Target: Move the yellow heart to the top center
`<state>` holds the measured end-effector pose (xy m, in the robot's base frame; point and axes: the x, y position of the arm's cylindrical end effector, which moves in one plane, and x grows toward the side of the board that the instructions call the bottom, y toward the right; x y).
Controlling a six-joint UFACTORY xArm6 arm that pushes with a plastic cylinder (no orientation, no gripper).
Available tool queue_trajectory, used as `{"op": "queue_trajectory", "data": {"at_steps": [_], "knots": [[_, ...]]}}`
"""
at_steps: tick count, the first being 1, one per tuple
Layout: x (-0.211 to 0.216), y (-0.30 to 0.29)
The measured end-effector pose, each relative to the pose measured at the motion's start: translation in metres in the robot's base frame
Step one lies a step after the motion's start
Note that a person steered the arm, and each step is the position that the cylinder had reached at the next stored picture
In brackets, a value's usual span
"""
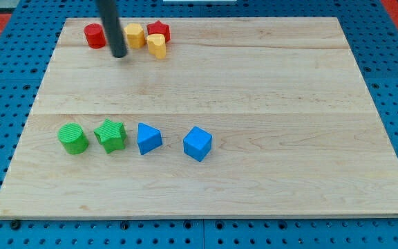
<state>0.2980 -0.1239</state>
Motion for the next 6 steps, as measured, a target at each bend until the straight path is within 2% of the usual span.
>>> {"op": "queue_trajectory", "data": {"at_steps": [3,4,5,6], "knots": [[0.007,0.165],[0.021,0.102],[-0.022,0.046],[-0.021,0.029]]}}
